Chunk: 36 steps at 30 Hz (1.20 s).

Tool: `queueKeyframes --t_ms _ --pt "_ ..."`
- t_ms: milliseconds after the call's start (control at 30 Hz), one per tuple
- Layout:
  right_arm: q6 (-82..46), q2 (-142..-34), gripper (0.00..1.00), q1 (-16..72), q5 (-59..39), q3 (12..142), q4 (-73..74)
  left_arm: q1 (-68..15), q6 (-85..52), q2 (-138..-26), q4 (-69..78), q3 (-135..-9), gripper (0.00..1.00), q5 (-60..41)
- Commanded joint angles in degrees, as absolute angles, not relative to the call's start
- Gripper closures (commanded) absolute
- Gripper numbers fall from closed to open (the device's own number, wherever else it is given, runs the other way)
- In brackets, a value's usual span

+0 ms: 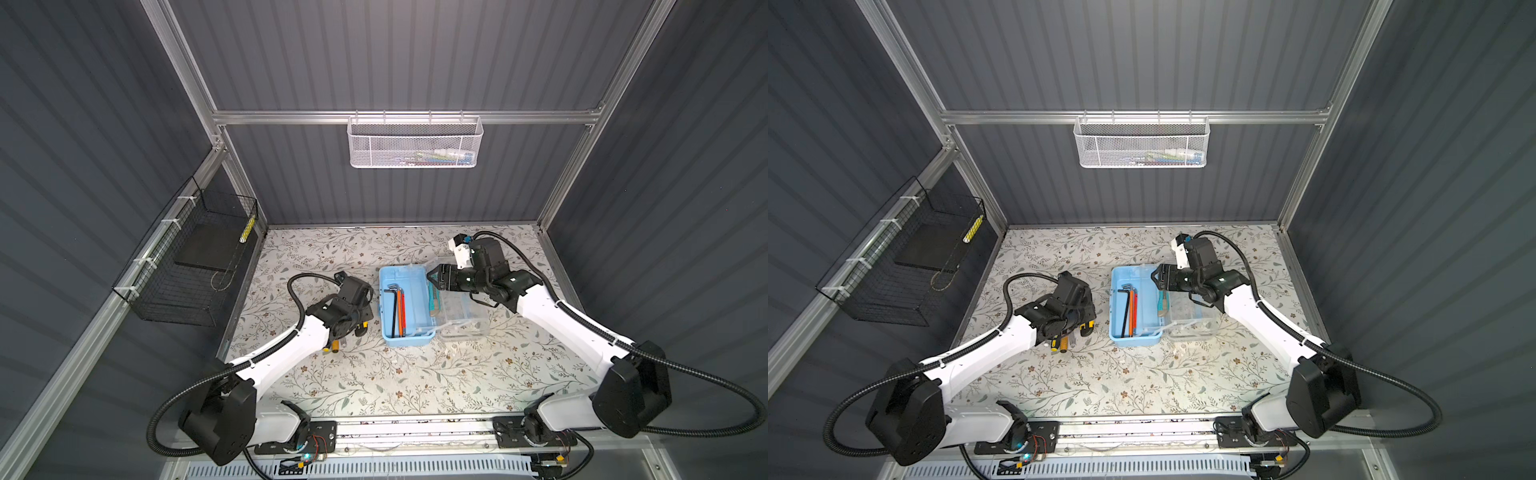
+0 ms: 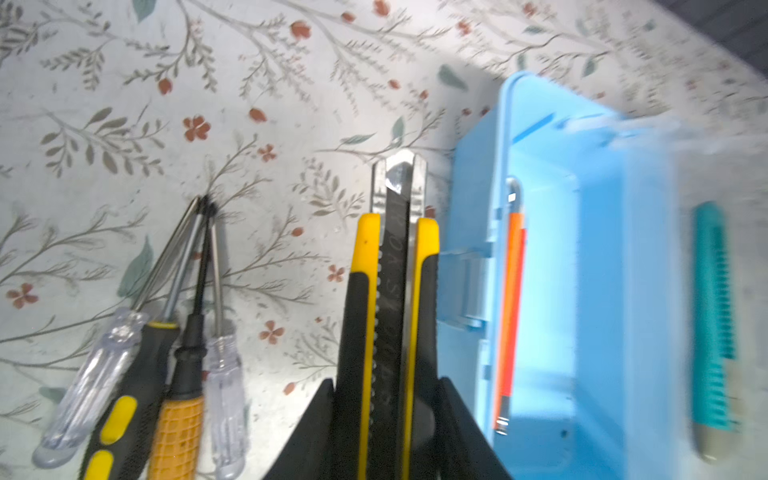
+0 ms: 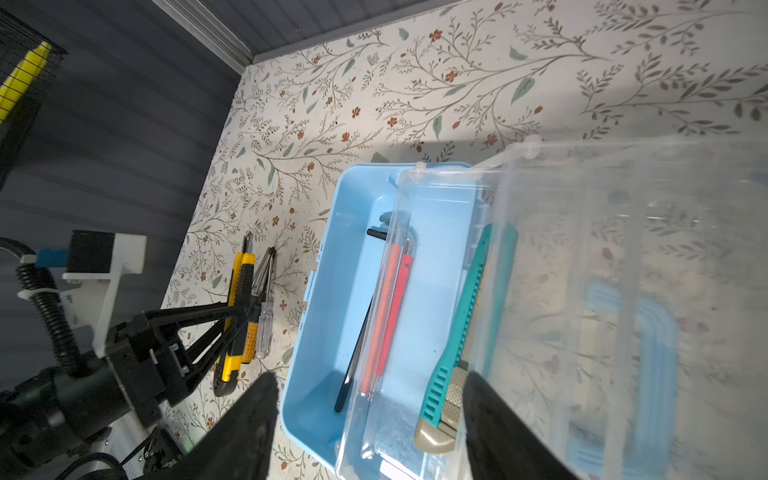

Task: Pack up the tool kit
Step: 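Lift the yellow box cutter with the left gripper and lower it beside the teal cutter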

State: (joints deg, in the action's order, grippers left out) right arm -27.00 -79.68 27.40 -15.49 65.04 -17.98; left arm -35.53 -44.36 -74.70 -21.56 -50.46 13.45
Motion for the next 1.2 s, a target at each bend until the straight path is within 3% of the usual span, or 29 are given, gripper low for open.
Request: queueKeyframes --t_ms 0,500,1167 --pt "-27.98 -76.38 0.29 26.22 -16.25 64.46 -17.45 -36.95 -41.57 -73.44 -18.70 -56.12 0.72 8.41" --pt "-28.72 -70.50 0.29 23.67 -14.44 62.15 -18.59 -44.51 -38.64 -96.34 -9.23 -75.87 0.73 1.70" --pt "-29.07 -68.91 0.29 23.28 -15.19 58.11 -16.89 -46.15 -41.68 -107.44 -8.08 -78.79 0.71 2.11"
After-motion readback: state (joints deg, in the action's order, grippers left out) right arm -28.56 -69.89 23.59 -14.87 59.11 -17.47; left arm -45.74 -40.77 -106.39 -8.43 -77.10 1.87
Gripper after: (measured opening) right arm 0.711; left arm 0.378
